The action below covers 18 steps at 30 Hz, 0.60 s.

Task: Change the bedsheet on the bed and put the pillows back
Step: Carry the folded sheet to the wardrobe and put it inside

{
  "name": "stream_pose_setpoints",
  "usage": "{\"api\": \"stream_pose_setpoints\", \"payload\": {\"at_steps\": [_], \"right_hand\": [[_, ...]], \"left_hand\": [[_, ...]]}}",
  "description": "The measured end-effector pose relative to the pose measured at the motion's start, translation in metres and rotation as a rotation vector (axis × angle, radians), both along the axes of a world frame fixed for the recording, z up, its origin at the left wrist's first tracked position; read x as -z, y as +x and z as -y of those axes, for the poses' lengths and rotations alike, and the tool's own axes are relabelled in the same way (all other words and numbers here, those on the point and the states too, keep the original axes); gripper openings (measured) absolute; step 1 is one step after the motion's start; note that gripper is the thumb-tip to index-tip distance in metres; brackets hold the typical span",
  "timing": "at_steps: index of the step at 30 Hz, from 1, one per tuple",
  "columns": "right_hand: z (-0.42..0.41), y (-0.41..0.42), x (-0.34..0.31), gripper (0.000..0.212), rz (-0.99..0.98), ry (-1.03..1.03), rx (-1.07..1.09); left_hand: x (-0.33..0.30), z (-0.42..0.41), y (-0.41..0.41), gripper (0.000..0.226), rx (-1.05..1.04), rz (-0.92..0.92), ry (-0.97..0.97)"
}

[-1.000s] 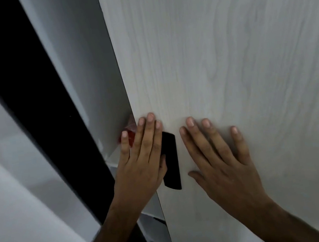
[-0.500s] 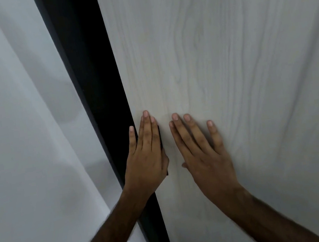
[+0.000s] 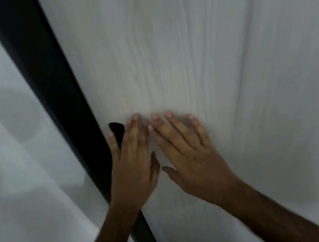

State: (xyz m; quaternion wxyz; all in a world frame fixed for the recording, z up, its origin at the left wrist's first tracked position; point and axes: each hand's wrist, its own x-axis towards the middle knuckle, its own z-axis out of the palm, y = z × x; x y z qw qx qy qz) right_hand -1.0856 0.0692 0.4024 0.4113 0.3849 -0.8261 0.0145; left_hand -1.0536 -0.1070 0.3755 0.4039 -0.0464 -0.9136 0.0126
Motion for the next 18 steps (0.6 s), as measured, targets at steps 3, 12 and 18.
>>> {"api": "stream_pose_setpoints", "payload": {"at_steps": [3,12,18], "right_hand": [[-0.064,0.018,-0.003,0.078,0.039,-0.060,0.073],[-0.293,0.121,0.041,0.079,0.222,-0.142,0.690],[-0.432,0.227,0.084,0.087,0.339,-0.237,1.059]], "left_hand": [[0.015,-0.061,0.003,0.084,0.223,-0.007,-0.074],[0.053,-0.282,-0.011,0.064,0.821,-0.043,-0.256],[0.062,-0.456,0.026,0.066,1.218,0.042,-0.376]]}}
